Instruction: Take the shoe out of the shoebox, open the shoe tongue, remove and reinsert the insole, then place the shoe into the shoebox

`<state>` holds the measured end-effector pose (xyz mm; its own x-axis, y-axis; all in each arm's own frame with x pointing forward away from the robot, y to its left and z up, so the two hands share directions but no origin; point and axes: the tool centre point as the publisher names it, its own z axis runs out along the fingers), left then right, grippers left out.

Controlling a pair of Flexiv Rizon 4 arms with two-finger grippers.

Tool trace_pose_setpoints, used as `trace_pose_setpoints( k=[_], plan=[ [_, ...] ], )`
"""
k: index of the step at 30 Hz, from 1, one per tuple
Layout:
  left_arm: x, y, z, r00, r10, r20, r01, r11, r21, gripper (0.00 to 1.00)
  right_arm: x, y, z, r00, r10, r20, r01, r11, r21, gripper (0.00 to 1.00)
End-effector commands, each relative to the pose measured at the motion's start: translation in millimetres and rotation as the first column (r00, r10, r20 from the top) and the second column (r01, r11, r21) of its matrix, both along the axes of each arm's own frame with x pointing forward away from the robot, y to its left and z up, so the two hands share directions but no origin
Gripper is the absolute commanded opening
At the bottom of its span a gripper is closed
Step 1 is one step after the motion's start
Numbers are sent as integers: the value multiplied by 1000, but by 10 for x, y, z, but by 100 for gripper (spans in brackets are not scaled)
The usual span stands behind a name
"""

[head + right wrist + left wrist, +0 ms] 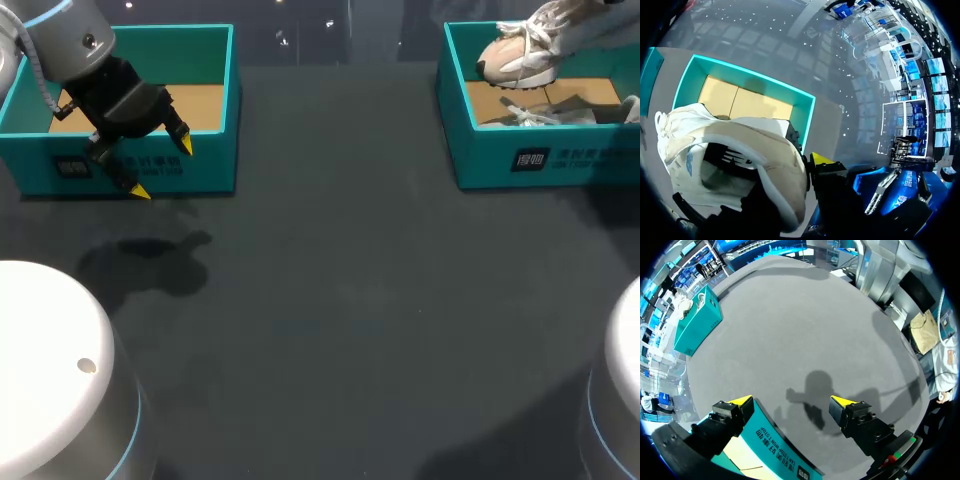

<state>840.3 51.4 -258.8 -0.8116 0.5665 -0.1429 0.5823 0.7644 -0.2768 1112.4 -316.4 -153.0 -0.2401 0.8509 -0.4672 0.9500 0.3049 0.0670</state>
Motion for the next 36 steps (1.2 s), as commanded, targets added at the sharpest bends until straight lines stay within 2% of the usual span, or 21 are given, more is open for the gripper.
trace_pose_setpoints(
  k=[1,3,11,17,29,36],
  plan=[
    [-2,1,3,1000,0,1,0,1000,3,100,15,-56,-58,999,-37,32,35,998,49,0],
    [-2,1,3,1000,0,1,0,1000,3,100,13,-96,-108,998,-62,33,59,995,76,0],
    [-2,1,3,1000,0,1,0,1000,3,100,38,-114,-198,990,-143,18,142,987,78,0],
    [-2,1,3,1000,0,1,0,1000,3,100,127,-148,-385,979,-205,-21,206,976,74,0],
    [-2,1,3,1000,0,1,0,1000,3,100,310,-279,-657,974,-225,-32,227,968,105,0],
    [-2,1,3,1000,0,1,0,1000,3,100,378,-267,-788,972,-230,-55,235,966,111,0]
  ],
)
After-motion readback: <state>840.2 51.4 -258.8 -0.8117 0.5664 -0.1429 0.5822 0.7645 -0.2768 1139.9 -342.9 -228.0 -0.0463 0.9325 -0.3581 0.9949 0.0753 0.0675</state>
